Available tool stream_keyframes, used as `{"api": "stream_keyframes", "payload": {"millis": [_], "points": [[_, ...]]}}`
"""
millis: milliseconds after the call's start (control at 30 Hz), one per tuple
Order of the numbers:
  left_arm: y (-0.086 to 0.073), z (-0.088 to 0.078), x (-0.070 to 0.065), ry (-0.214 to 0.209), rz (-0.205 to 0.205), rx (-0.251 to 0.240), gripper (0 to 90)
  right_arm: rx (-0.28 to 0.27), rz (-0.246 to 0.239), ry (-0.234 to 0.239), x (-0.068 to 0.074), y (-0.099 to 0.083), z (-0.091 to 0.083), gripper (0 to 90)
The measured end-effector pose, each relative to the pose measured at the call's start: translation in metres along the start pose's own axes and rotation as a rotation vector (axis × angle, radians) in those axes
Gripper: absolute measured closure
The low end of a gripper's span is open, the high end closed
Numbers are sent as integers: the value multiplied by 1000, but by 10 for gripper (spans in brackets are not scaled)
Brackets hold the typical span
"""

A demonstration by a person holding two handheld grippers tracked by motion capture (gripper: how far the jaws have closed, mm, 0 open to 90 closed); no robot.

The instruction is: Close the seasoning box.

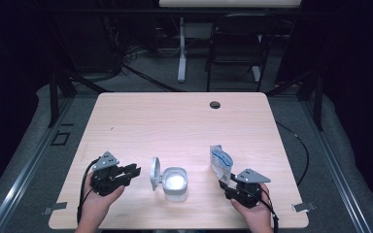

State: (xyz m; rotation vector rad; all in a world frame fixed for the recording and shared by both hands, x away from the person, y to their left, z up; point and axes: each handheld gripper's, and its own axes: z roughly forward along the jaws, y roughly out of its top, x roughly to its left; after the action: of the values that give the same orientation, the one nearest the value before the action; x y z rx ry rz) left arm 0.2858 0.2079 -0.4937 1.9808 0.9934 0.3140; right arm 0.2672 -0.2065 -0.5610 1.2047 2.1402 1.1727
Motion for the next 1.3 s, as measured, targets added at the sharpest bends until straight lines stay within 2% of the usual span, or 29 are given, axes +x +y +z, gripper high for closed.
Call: {"api": "stream_keyframes", "payload": {"millis": [100, 200, 333, 633, 767, 833, 967, 1067, 1167, 1233, 1300], "points": [[1, 1, -5, -10, 14, -3, 816, -1, 0, 7, 1, -1, -5, 500], [3, 1, -11, -40, 28, -10, 899, 12, -16, 9, 2, -3, -9, 486], [6, 3, -19, -68, 48, -15, 900, 11, -29, 11, 4, -6, -14, 479], [8, 10, -33, -116, 67, -18, 900, -4, -5, 5, 0, -9, -19, 473], [10, 11, -38, -166, 57, -32, 900, -15, -1, 2, 0, -9, -20, 470], [11, 11, -41, -171, 68, -40, 900, -10, -3, -1, -1, -9, -21, 471], [11, 10, -41, -180, 54, -51, 900, -14, 2, 0, 0, -11, -21, 471], [12, 9, -40, -174, 59, -52, 900, -12, 4, -2, 0, -11, -21, 471], [11, 8, -38, -144, 64, -48, 900, -9, -5, -5, 1, -11, -22, 470], [10, 8, -35, -136, 59, -45, 900, -6, -7, -6, 1, -11, -21, 469], [10, 7, -30, -106, 45, -53, 897, -6, -9, -8, 1, -12, -21, 467]]}}
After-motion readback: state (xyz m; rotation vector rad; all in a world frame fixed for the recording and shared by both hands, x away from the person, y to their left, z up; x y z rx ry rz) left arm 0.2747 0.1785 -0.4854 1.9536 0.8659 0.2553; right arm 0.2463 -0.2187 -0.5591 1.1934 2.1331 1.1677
